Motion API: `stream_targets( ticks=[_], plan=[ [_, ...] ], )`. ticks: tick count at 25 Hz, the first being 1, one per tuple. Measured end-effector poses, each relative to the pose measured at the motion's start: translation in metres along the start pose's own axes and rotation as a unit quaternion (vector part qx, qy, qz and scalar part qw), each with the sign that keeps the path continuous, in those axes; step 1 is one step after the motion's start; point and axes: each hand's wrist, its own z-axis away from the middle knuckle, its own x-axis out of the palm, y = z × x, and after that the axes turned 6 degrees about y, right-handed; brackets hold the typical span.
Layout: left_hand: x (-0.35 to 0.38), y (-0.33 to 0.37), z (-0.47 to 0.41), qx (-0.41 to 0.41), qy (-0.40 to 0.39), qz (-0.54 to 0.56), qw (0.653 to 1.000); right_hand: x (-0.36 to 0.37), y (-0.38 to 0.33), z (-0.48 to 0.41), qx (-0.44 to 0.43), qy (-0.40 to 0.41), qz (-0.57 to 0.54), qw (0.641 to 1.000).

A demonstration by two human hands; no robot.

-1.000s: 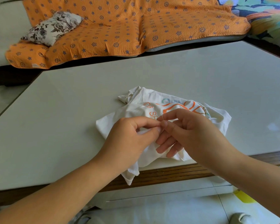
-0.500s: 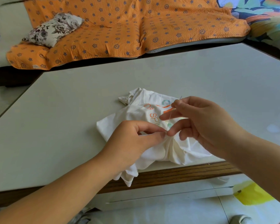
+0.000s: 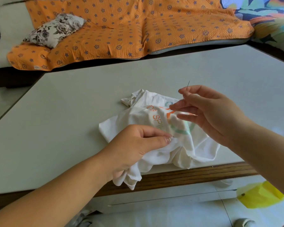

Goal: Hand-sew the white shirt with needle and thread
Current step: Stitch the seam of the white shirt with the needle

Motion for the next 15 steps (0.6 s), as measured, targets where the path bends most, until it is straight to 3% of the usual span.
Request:
stream_targets(
  ticks=[3, 7, 11, 15],
  plan=[
    [-0.002, -0.001, -0.001, -0.004, 0.002, 0.001, 1.000, -0.001, 0.005, -0.005, -0.074, 0.034, 0.104, 0.991],
    [-0.004, -0.001, -0.001, -0.008, 0.001, 0.008, 1.000, -0.007, 0.013, -0.011, -0.161, 0.076, 0.274, 0.945],
    [-0.005, 0.000, -0.002, -0.009, 0.004, 0.020, 1.000, -0.006, 0.009, -0.006, -0.153, 0.058, 0.309, 0.937],
    [-0.009, 0.001, -0.002, 0.011, 0.006, 0.034, 0.999, 0.000, -0.005, 0.017, -0.069, -0.054, 0.309, 0.947]
  ],
)
